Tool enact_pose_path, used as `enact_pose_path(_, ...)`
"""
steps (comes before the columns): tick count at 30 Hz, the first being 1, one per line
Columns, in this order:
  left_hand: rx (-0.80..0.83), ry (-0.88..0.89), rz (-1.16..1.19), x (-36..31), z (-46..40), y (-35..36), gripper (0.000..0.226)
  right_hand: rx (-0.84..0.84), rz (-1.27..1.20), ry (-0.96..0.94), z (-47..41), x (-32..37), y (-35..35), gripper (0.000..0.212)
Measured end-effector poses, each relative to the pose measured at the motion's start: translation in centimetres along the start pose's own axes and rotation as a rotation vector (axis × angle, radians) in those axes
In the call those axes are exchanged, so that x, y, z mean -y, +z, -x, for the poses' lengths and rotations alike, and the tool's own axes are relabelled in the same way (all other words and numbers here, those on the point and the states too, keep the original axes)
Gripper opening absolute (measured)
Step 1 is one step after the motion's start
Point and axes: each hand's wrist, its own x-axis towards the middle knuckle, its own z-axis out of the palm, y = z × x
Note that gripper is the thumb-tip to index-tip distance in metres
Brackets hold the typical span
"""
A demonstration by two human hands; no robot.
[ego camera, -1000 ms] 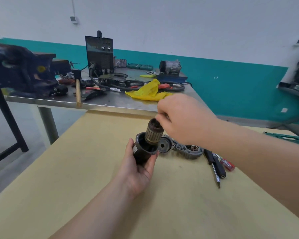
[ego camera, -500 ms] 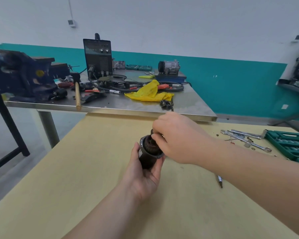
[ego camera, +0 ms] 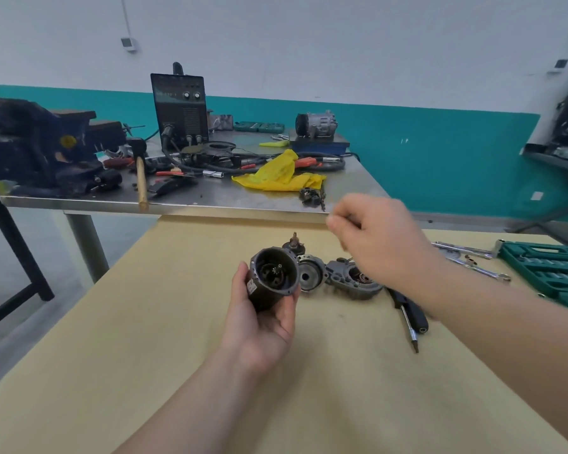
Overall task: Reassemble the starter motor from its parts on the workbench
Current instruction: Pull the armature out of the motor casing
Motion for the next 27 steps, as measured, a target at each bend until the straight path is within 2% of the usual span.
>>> enact_pose_path(5,0.036,0.103,-0.174,0.3,0.0,-0.2,0.063,0.138,-0.196,0.266,3.2,-4.1,3.6,0.018)
enact_pose_path(8,0.061,0.165,-0.249,0.4,0.0,-0.4,0.067,0.226,-0.211,0.357,5.2,-6.2,5.7,0.030)
enact_pose_path(11,0.042,0.209,-0.226,0.3,-0.2,-0.5,0.065,0.271,-0.293,0.445,6.8,-7.3,7.5,0.044)
enact_pose_path(14,-0.016,0.235,-0.116,0.0,-0.5,-0.7,0.079,0.247,-0.475,0.507,7.3,-7.8,8.9,0.041)
enact_pose_path(16,-0.029,0.231,-0.056,-0.3,-0.6,-0.9,0.081,0.231,-0.576,0.530,7.2,-7.8,9.6,0.036)
enact_pose_path(20,-0.008,0.221,-0.107,-1.0,-1.0,-1.5,0.078,0.222,-0.700,0.525,7.2,-7.7,10.6,0.031)
enact_pose_path(24,-0.043,0.280,-0.145,-1.5,-1.7,-1.8,0.067,0.237,-0.694,0.473,7.7,-8.2,11.2,0.017)
enact_pose_path(27,-0.035,0.371,-0.283,-2.3,-1.9,-2.0,0.049,0.292,-0.681,0.413,8.1,-8.8,11.4,0.014)
